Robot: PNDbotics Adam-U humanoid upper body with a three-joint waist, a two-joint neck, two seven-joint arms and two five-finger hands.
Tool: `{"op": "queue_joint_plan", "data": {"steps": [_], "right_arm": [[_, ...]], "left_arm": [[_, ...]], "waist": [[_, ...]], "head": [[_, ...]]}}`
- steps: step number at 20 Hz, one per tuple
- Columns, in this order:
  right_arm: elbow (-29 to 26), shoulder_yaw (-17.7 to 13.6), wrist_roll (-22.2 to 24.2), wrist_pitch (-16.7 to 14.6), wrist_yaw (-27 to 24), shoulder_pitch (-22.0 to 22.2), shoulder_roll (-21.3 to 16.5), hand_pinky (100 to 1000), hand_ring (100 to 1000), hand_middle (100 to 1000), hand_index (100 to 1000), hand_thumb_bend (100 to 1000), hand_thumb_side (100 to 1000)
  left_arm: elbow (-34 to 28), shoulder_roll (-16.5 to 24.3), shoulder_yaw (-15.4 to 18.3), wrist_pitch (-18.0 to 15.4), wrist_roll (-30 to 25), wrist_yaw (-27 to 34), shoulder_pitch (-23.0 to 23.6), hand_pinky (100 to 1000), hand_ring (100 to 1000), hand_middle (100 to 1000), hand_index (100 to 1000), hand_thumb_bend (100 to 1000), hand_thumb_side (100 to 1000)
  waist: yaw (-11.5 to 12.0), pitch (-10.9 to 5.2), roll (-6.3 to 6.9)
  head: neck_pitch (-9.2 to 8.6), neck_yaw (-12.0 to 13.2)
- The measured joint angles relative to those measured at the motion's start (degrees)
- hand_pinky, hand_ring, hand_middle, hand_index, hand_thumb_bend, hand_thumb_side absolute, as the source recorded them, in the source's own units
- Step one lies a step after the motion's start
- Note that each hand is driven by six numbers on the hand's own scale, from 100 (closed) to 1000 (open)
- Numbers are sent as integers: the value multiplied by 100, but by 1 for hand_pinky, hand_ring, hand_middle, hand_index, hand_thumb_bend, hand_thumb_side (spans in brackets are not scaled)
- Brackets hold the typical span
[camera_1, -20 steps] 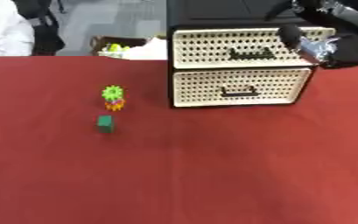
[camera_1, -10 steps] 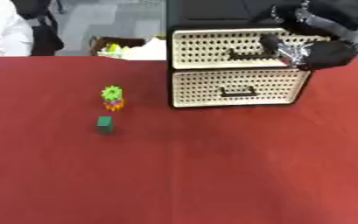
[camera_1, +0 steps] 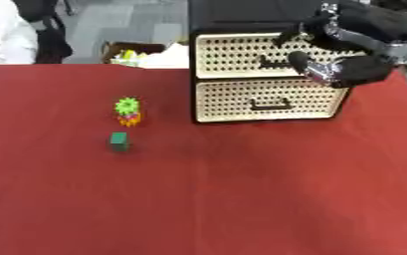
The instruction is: Pick up objects from table and place into drawer.
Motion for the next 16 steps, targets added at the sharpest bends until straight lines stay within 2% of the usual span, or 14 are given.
{"op": "queue_joint_plan", "data": {"steps": [5, 11, 16], "right_arm": [[35, -1, 5, 31, 230, 50, 38, 100, 100, 100, 789, 100, 1000], [-208, -174, -339, 85, 277, 700, -107, 100, 100, 100, 790, 100, 1000], [-277, -300, -580, 154, 277, 828, -188, 100, 100, 100, 791, 100, 1000]], "left_arm": [[0, -1, -1, 0, -13, 0, -3, 705, 706, 669, 765, 100, 867], [0, -3, -1, -4, -21, 0, -9, 706, 707, 669, 764, 100, 869], [0, -5, -2, -6, -40, 0, -28, 706, 707, 670, 763, 100, 869]], "waist": [[0, 23, 0], [20, 73, -2], [53, 121, -3]], "head": [[-5, -4], [-95, -41], [-156, -75]]}}
